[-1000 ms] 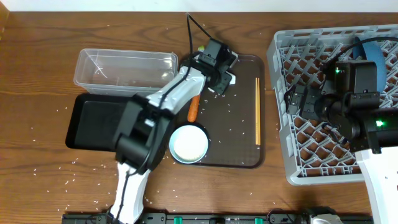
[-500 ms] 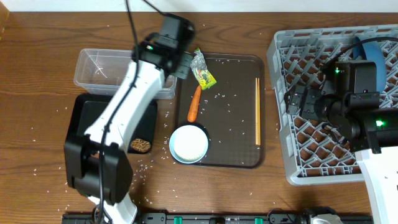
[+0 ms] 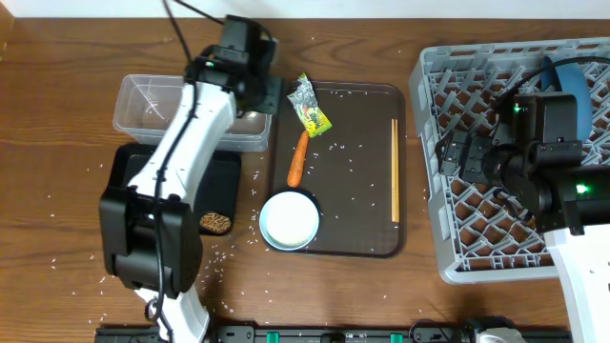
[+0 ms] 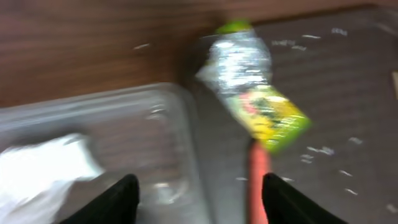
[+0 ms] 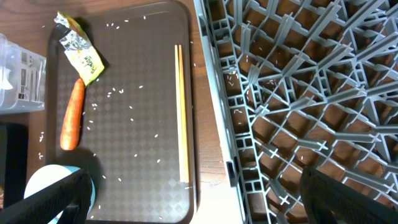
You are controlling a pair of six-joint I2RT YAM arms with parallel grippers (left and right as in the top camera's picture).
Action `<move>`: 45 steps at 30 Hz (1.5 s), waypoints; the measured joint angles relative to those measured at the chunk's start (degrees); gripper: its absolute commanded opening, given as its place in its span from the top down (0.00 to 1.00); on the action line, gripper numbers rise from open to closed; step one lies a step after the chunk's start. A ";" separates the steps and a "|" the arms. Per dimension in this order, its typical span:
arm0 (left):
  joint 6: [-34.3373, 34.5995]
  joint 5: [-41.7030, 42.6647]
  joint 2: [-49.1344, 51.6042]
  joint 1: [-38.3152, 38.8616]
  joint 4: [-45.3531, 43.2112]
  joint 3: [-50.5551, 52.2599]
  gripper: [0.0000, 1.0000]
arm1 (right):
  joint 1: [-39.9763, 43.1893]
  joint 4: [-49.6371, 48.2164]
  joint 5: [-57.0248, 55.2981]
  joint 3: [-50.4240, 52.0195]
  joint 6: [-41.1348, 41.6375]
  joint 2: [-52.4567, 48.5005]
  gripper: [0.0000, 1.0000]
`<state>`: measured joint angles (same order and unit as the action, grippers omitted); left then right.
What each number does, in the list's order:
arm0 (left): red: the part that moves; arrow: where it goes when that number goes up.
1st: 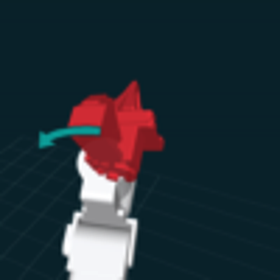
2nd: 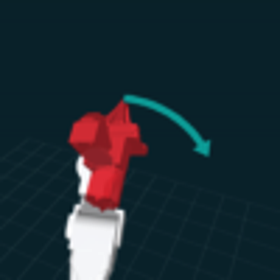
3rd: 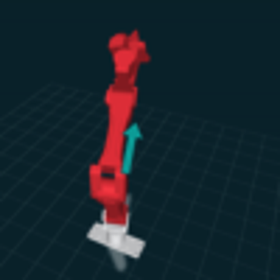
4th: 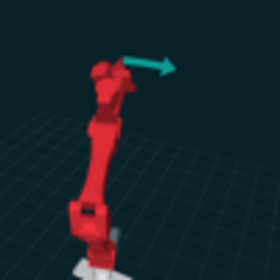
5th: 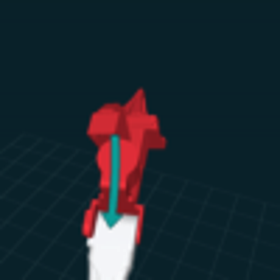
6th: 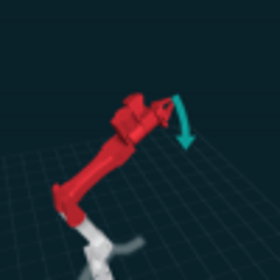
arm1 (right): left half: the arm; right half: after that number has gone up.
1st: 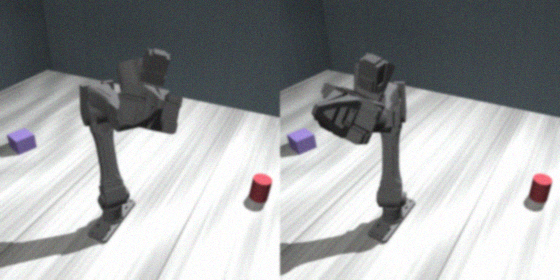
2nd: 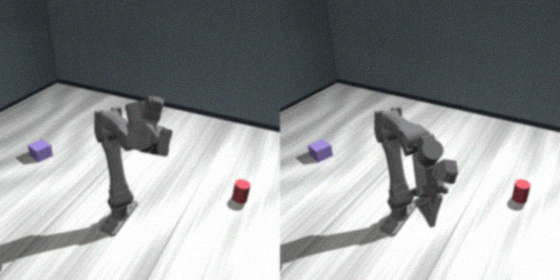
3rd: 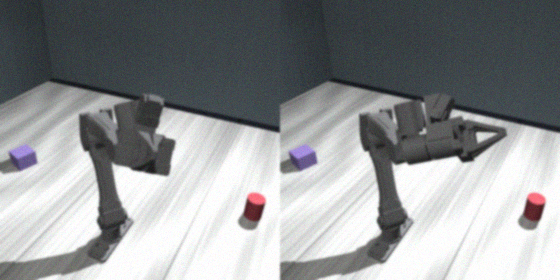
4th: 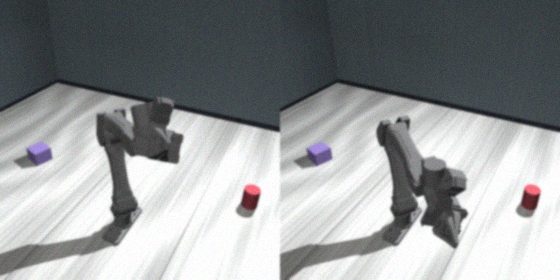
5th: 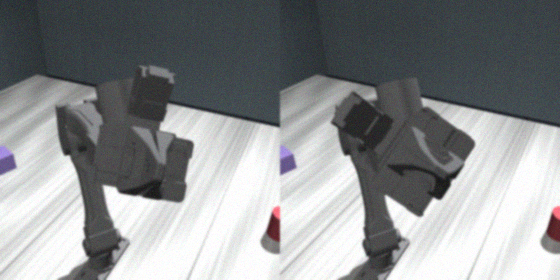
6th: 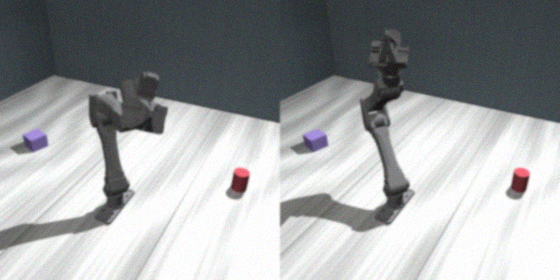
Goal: Sort waste into correct bins and load items into the dishwasher rack
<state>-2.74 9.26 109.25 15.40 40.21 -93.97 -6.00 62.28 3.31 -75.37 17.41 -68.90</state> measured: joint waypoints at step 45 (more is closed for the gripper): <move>2.05 -1.09 1.57 12.07 -8.11 0.35 0.94 | 0.00 0.28 -0.11 0.00 0.00 -0.04 0.01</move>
<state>-0.69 8.16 110.83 27.46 32.10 -93.62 -6.00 62.57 3.20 -75.37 17.41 -68.95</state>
